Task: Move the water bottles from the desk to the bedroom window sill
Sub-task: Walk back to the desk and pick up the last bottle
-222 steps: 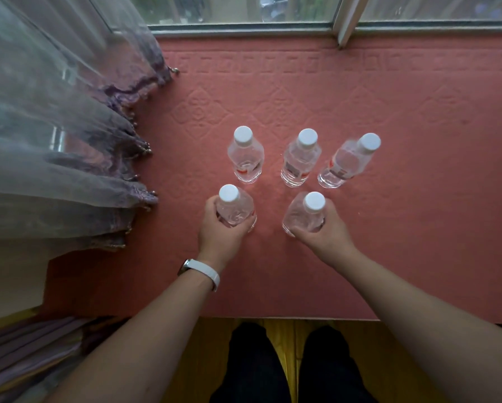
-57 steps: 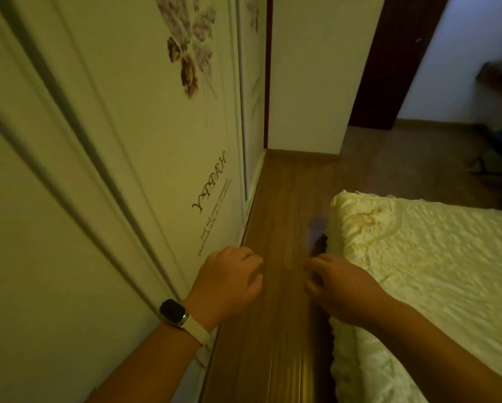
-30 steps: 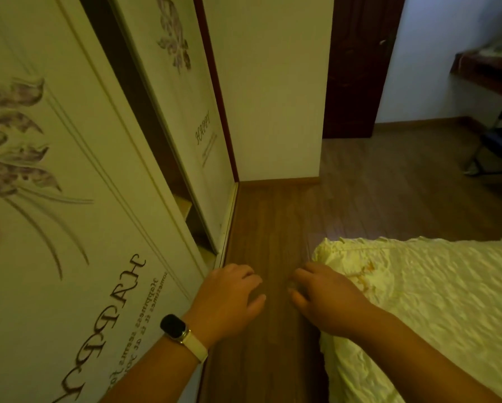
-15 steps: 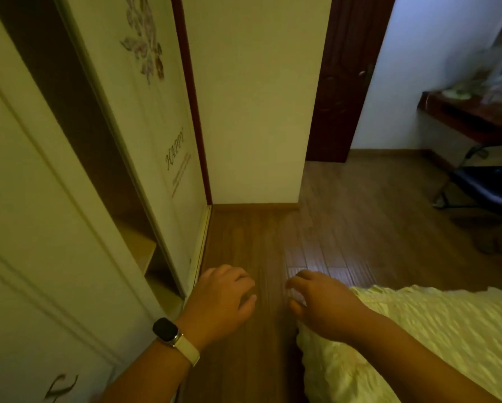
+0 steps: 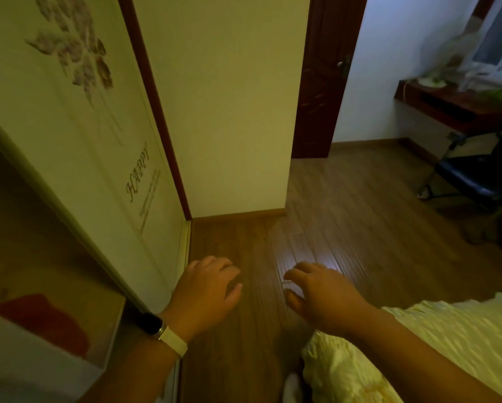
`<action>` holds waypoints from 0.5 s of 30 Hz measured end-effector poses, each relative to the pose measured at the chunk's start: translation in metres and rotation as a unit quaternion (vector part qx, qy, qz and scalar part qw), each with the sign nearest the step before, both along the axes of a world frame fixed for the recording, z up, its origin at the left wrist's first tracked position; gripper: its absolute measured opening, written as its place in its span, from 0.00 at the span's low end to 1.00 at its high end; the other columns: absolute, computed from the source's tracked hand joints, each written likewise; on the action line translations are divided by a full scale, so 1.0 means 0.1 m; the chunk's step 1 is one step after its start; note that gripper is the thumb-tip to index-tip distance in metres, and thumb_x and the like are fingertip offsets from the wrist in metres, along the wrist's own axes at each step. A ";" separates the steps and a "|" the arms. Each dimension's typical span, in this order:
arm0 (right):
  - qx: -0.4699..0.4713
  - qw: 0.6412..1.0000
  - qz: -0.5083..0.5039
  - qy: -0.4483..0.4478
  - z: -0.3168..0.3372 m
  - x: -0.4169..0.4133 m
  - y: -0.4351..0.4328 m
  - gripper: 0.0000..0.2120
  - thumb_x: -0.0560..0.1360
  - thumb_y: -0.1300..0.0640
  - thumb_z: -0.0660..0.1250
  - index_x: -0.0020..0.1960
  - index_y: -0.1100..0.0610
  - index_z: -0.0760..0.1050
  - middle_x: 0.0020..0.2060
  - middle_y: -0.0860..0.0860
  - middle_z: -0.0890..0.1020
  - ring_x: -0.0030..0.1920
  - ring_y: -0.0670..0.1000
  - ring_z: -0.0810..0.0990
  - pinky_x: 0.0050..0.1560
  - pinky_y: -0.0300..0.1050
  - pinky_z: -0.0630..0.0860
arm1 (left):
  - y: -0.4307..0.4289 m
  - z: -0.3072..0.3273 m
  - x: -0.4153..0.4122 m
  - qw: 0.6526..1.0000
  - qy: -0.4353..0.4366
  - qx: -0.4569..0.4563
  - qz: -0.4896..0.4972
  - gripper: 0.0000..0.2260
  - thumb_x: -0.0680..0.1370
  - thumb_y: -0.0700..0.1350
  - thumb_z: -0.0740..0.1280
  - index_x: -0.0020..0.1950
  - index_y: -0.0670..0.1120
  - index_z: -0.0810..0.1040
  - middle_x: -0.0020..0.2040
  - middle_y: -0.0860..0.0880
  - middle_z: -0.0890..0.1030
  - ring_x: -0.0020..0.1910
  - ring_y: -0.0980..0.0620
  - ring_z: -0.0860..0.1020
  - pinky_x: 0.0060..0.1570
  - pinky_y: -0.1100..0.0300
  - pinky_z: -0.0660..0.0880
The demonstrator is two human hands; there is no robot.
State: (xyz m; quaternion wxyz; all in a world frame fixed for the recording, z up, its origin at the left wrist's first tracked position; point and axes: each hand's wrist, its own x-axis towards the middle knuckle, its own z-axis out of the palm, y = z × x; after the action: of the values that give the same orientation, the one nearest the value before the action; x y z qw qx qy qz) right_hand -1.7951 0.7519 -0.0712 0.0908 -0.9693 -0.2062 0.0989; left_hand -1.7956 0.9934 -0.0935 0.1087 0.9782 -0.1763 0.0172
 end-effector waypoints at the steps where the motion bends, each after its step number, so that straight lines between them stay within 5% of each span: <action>1: 0.001 1.000 -0.002 0.001 -0.05 0.16 -0.02 0.21 0.81 0.42 0.56 0.72 0.47 0.68 0.68 0.46 0.73 0.64 0.49 0.73 0.63 0.46 0.72 | 0.00 -0.03 0.16 1.000 0.003 -0.002 0.004 0.16 0.82 0.56 0.59 0.67 0.55 0.75 0.66 0.56 0.75 0.67 0.56 0.70 0.67 0.56 0.63; 7: 0.017 1.000 -0.010 0.015 -0.36 1.44 -0.27 0.22 0.82 0.41 0.55 0.73 0.47 0.67 0.69 0.46 0.72 0.64 0.49 0.73 0.61 0.43 0.72 | -0.11 -0.19 1.34 0.999 0.002 0.023 0.022 0.21 0.78 0.59 0.54 0.62 0.53 0.79 0.61 0.54 0.79 0.62 0.54 0.75 0.61 0.55 0.68; 15: 0.045 0.998 -0.041 -0.014 -0.12 3.20 -0.96 0.21 0.81 0.42 0.56 0.70 0.48 0.70 0.66 0.47 0.74 0.61 0.49 0.75 0.60 0.46 0.75 | -0.80 0.19 3.18 0.999 0.001 0.043 0.010 0.18 0.79 0.55 0.62 0.67 0.51 0.77 0.66 0.52 0.77 0.66 0.51 0.73 0.65 0.51 0.69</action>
State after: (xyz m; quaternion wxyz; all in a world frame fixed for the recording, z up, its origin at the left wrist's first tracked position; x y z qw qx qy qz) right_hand -1.4755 0.6560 -0.0835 0.1357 -0.9731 -0.1718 0.0721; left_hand -1.4774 0.9137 -0.0750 0.0667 0.9836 -0.1674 0.0097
